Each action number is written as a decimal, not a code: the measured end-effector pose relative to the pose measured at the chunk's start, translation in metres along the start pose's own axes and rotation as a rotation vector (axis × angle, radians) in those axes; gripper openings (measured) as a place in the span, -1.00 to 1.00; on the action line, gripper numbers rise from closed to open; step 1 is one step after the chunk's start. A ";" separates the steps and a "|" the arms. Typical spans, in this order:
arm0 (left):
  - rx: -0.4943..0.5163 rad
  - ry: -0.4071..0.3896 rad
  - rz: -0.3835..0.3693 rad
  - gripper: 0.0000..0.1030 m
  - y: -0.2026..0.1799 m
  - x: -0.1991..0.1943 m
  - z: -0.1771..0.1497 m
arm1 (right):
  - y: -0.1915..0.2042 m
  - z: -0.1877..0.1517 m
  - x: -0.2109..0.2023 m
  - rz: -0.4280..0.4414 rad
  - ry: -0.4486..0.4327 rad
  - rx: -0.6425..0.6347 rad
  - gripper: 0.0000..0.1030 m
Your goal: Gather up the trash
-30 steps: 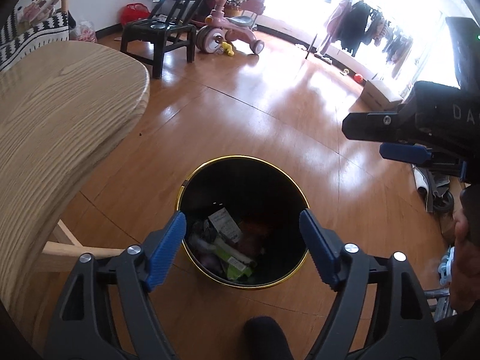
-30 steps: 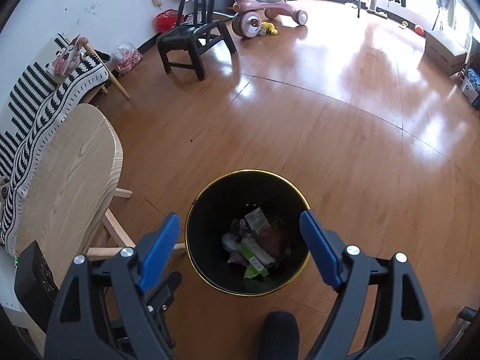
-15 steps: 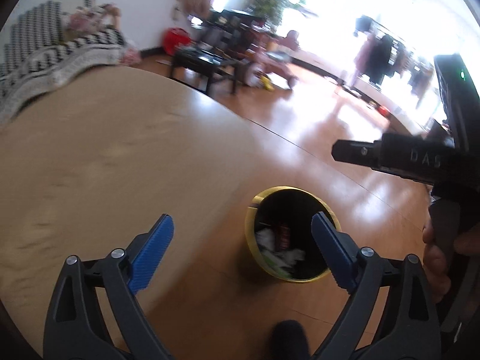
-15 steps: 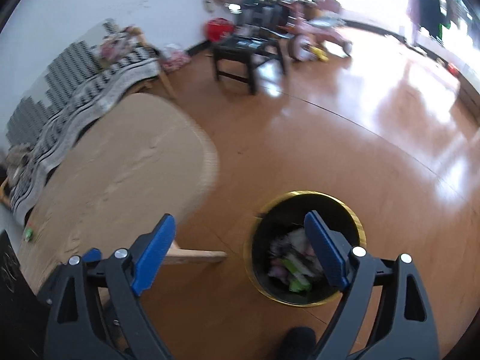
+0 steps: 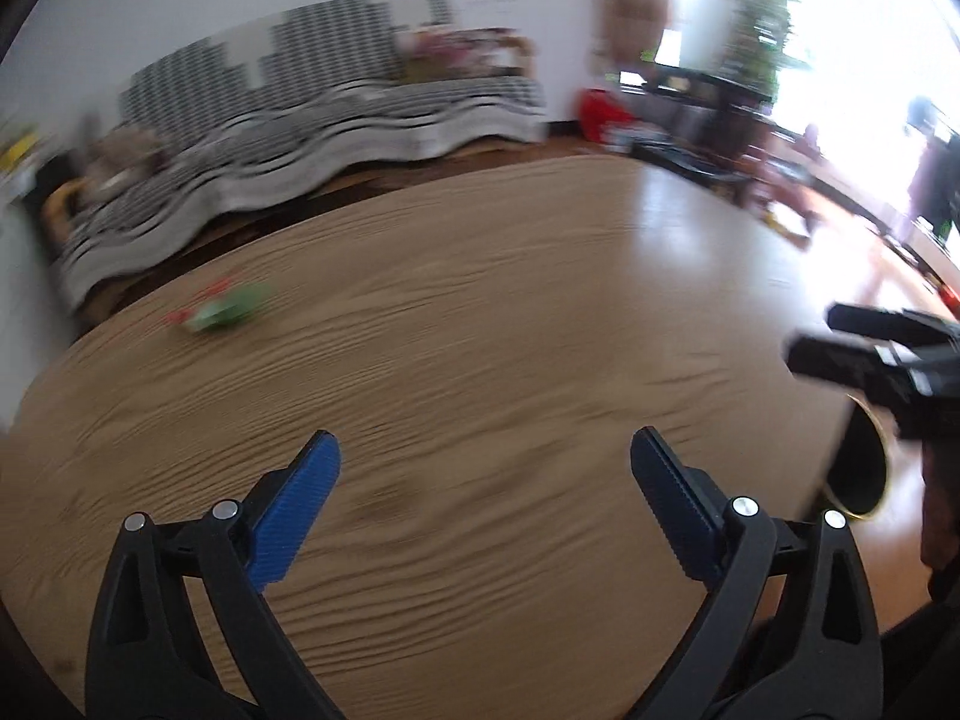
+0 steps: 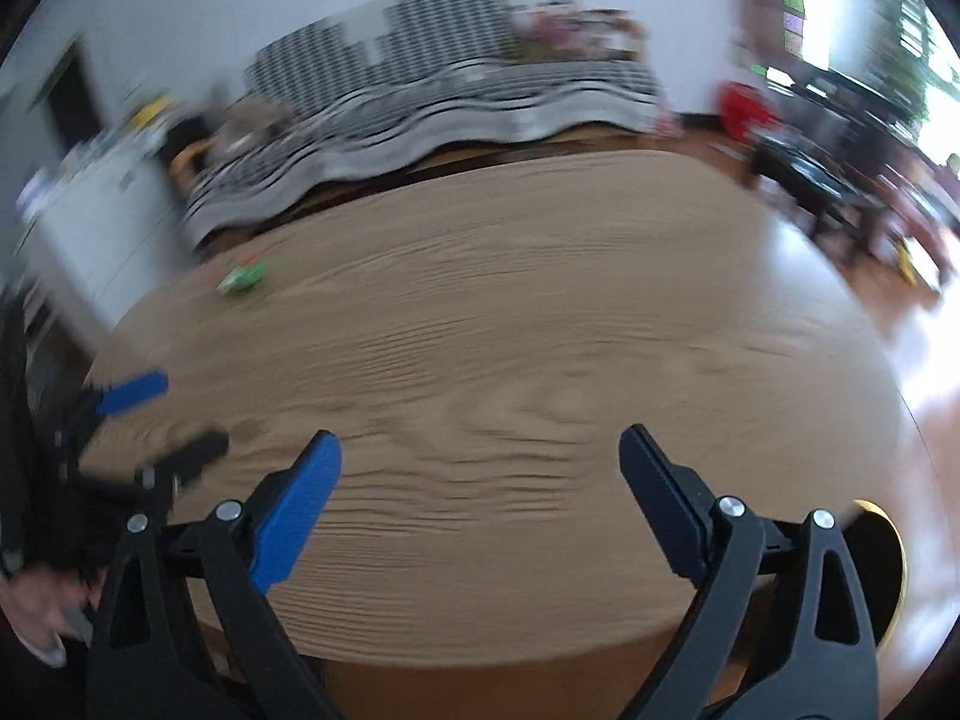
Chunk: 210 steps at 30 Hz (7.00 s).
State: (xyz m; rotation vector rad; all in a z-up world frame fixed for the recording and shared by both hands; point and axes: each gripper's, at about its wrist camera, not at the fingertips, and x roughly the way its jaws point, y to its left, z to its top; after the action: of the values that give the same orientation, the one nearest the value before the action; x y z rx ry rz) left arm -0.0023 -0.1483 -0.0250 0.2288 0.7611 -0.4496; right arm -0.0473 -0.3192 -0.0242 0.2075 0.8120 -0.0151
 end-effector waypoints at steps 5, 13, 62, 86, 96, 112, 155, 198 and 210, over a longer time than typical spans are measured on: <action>-0.136 0.034 0.099 0.85 0.082 -0.013 -0.024 | 0.079 -0.004 0.039 0.072 0.052 -0.132 0.78; -0.168 0.055 0.178 0.86 0.140 -0.013 -0.037 | 0.139 -0.015 0.073 0.122 0.086 -0.235 0.78; 0.016 0.153 0.004 0.89 0.281 0.183 0.073 | 0.260 0.164 0.312 0.372 0.265 -0.690 -0.35; -0.019 0.134 0.121 -0.80 0.175 0.124 0.049 | 0.149 0.099 0.175 0.272 0.208 -0.258 -0.35; -0.059 0.165 0.113 -0.79 0.096 0.013 -0.017 | 0.125 0.014 0.067 0.102 0.133 -0.249 -0.35; -0.094 0.109 0.036 -0.79 0.009 0.003 -0.012 | 0.031 -0.015 -0.001 -0.015 0.080 -0.106 -0.35; 0.333 0.209 -0.676 -0.79 -0.437 0.091 -0.032 | -0.395 -0.169 -0.140 -0.418 0.128 0.711 -0.35; -0.030 0.013 -0.013 0.80 -0.060 -0.017 0.008 | -0.065 0.001 -0.053 -0.150 -0.068 0.087 0.81; -0.301 0.007 0.209 0.82 0.097 -0.075 -0.037 | 0.101 0.006 0.021 0.015 0.004 -0.126 0.83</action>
State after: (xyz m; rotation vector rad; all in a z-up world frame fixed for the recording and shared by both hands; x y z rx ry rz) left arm -0.0268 -0.0264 0.0057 0.0269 0.7924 -0.1329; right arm -0.0192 -0.2202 -0.0177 0.0943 0.8127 0.0507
